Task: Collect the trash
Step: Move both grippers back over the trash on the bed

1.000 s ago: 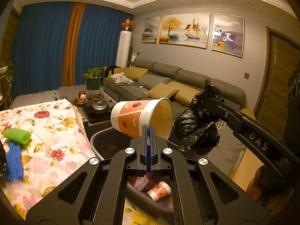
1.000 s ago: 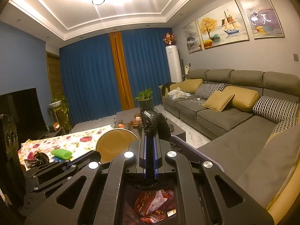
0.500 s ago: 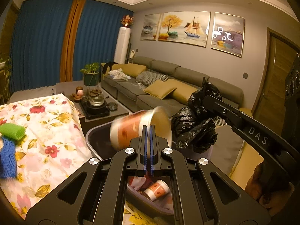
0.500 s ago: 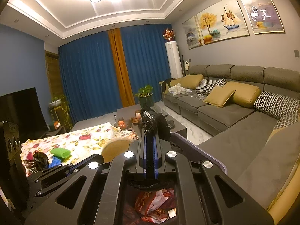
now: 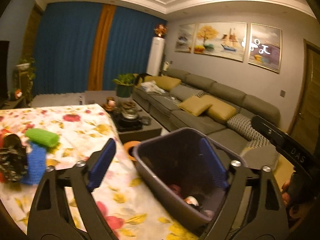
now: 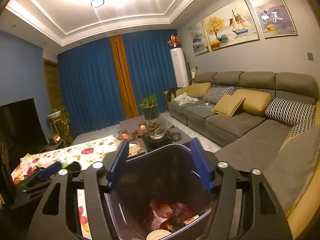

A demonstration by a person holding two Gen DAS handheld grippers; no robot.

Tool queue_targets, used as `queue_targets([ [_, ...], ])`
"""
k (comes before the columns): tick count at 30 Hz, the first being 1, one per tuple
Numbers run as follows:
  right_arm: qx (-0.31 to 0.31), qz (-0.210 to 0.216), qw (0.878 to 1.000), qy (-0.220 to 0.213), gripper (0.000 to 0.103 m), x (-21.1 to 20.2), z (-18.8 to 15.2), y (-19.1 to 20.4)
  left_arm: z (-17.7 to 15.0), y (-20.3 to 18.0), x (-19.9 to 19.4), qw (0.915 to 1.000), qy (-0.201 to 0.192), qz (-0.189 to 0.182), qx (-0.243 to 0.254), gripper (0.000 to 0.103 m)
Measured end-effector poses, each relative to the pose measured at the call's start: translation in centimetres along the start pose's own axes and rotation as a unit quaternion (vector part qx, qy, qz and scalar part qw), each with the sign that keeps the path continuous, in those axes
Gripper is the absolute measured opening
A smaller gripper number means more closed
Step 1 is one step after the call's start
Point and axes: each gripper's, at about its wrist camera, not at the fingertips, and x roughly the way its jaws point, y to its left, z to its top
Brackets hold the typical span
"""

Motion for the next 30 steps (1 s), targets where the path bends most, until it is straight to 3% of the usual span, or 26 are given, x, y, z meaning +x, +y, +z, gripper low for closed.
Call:
queue_targets([
  [3, -0.001, -0.005, 1.0, -0.008, 0.076, -0.8, 0.0, 0.4, 0.3, 0.9, -1.7, 0.9998, -0.009, 0.016, -0.006, 0.096],
  [8, -0.001, -0.006, 1.0, -0.017, 0.084, -2.0, 0.0, 1.5, 0.7, 2.6, -4.1, 0.9991, -0.01, 0.04, -0.01, 0.097],
  [16, -0.006, 0.019, 1.0, -0.011, 0.084, -2.7, 0.0, 4.3, 0.9, 6.4, -7.9, 0.9962, -0.018, 0.084, -0.014, 0.097],
  [23, -0.03, 0.061, 0.998, -0.003, 0.084, -2.8, -0.8, 9.7, 0.4, 11.1, -11.8, 0.9908, -0.028, 0.132, -0.009, 0.097],
  [30, -0.059, 0.097, 0.993, 0.01, 0.084, -1.9, -2.2, 15.3, -0.4, 16.6, -15.6, 0.9785, -0.043, 0.201, -0.016, 0.097],
])
